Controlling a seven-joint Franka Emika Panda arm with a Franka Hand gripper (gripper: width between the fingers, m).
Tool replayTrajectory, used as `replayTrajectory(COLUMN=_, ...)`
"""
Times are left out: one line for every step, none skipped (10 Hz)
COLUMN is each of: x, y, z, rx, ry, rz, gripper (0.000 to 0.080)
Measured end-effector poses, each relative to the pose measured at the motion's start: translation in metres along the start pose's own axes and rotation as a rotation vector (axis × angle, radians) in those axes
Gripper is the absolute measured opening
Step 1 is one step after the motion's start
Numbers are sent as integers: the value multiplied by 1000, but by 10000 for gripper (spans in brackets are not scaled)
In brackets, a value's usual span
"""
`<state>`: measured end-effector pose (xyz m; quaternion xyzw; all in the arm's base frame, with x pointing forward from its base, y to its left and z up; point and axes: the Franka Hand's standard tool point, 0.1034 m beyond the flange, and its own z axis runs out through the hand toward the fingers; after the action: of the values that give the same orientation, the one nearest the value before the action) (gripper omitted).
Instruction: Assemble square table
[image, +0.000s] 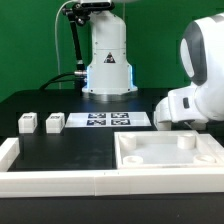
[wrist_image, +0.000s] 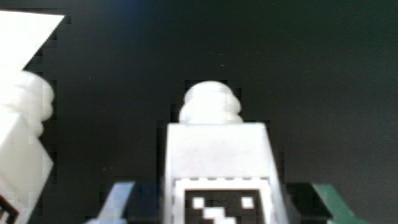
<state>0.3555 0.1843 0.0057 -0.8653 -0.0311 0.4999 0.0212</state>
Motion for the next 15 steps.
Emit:
replayTrajectory(x=-1, y=0, z=-1, rx=1, ry=0, rz=0, gripper=285)
replayTrajectory(x=-12, y=2, z=-10, rx=3, ry=-12, rz=1, gripper=285)
replayTrajectory(x=-25, y=6, z=-26, rx=10, ry=-4, rz=3, gripper=285)
replayTrajectory(x=-36, y=9, z=-39, rx=14, ry=17, rz=7, gripper=285)
replayTrajectory(x=-48, y=11, z=-52, rx=14, ry=29, rz=1, gripper=287)
replayTrajectory(x=-54, y=13, z=-61, rx=17, ry=46, rz=-9, gripper=287)
replayTrajectory(x=-49, y=13, z=-60, rx=20, ry=75, rz=-8, gripper=287)
replayTrajectory(x=-49, y=13, z=-59, rx=20, ry=72, rz=-7, gripper=287)
replayTrajectory(x=-48, y=13, z=-59, rx=20, ry=75, rz=-7, gripper=287)
replayTrajectory(x=-38, y=12, z=-65, rx=27, ry=161, rz=-14, gripper=287)
replayTrajectory(x=-34, y=17, z=-71, rx=34, ry=234, rz=-28, gripper=287)
replayTrajectory(x=-41, y=21, z=-85, rx=40, ry=264, rz=-25, gripper=287)
replayTrajectory(x=-39, y=21, z=-98, rx=44, ry=333, rz=-26, gripper=287)
replayTrajectory(x=-42, y=23, z=-111, rx=46, ry=415, rz=-30, gripper=287)
replayTrajectory(x=-50, y=28, z=-124, rx=49, ry=485, rz=-28, gripper=287)
